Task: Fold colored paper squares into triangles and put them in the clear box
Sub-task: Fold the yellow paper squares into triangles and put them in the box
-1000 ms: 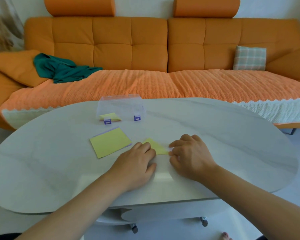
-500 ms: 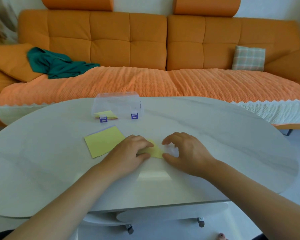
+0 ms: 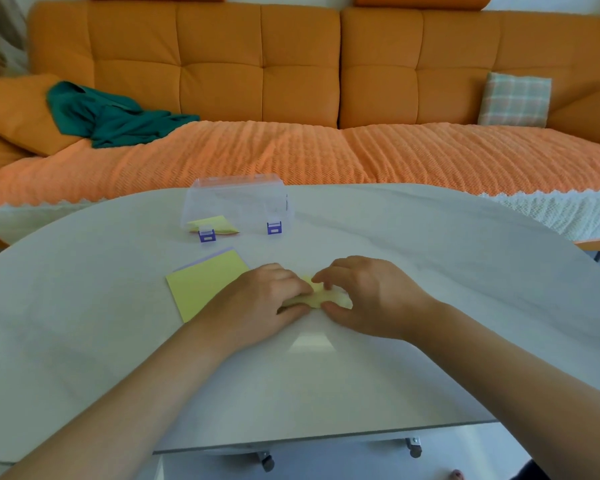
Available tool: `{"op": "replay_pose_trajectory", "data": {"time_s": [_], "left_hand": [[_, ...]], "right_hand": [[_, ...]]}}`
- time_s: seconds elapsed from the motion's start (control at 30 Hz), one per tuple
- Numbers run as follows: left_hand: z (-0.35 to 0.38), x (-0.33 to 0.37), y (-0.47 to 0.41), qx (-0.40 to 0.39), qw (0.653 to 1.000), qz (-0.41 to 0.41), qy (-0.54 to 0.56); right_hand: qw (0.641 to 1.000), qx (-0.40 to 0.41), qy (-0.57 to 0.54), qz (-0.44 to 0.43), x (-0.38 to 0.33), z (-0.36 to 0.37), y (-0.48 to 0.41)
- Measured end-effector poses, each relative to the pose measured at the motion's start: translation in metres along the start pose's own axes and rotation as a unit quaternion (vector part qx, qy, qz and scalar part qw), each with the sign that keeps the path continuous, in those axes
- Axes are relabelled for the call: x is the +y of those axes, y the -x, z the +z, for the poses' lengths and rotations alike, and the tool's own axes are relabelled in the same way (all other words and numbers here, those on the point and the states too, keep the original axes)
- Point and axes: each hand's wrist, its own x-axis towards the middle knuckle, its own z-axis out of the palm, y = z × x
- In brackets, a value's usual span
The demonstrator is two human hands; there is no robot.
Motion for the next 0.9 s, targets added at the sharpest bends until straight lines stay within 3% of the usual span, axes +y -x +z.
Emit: {"op": "replay_pose_trajectory", "data": {"time_s": [0.13, 0.3, 0.5, 0.67, 0.9], "left_hand": [[-0.001, 0.003, -0.002, 0.040, 0.999, 0.018, -0.021], [-0.007, 0.007, 0.000, 0.067, 0.992, -0.096, 0.047], [-0.019, 0.017, -0.005, 0.026, 0.954, -0.215, 0.206], [-0.025, 0.020, -0.011, 0.043, 0.944, -0.230, 0.233], [-0.033, 0.017, -0.013, 0.061, 0.969, -0.177, 0.162]], "right_hand": [[0.997, 0.022, -0.059, 0.036, 0.001, 0.000, -0.001], [0.974, 0.006, -0.193, 0.121, 0.002, -0.007, -0.007], [0.924, -0.015, -0.350, 0.153, 0.001, -0.024, -0.010], [0.936, 0.036, -0.321, 0.141, -0.007, -0.022, -0.012], [0.925, 0.076, -0.343, 0.146, -0.018, -0.023, -0.017]]}}
